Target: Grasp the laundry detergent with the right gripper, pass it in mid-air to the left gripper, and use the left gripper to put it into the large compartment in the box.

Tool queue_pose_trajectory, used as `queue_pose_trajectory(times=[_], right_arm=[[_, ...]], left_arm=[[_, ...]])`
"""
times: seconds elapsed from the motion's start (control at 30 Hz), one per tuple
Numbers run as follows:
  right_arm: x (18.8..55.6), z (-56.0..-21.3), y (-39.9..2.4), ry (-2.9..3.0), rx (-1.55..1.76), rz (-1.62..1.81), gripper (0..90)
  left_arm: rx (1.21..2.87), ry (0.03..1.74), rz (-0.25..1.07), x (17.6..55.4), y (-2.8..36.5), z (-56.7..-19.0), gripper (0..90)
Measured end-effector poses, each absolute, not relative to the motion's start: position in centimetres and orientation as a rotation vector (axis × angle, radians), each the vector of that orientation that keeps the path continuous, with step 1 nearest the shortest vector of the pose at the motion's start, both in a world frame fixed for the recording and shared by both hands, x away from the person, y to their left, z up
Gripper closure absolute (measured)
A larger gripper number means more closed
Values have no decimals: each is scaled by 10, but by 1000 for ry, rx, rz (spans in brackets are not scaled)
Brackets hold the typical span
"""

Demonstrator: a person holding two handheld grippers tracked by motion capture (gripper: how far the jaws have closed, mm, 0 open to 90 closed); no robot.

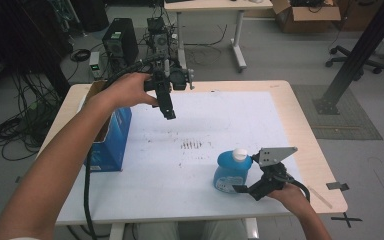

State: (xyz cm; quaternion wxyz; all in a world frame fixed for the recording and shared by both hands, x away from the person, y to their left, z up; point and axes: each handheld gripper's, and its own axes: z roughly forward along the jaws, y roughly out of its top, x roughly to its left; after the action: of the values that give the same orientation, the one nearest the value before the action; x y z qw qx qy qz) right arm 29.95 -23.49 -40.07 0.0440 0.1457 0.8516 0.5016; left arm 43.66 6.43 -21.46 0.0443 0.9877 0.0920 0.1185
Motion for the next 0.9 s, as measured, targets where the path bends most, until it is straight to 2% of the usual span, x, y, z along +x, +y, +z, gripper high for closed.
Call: queue_pose_trajectory(times=[0.4,0.63,0.9], right_arm=[[300,-404,-228,2583,445,1555,81],[300,-405,-228,2575,429,1573,146],[300,-405,-228,2570,436,1581,166]], left_arm=[[3018,286,370,436,66,-214,70],[3018,286,371,437,66,-214,70],[3019,285,371,437,66,-214,70]])
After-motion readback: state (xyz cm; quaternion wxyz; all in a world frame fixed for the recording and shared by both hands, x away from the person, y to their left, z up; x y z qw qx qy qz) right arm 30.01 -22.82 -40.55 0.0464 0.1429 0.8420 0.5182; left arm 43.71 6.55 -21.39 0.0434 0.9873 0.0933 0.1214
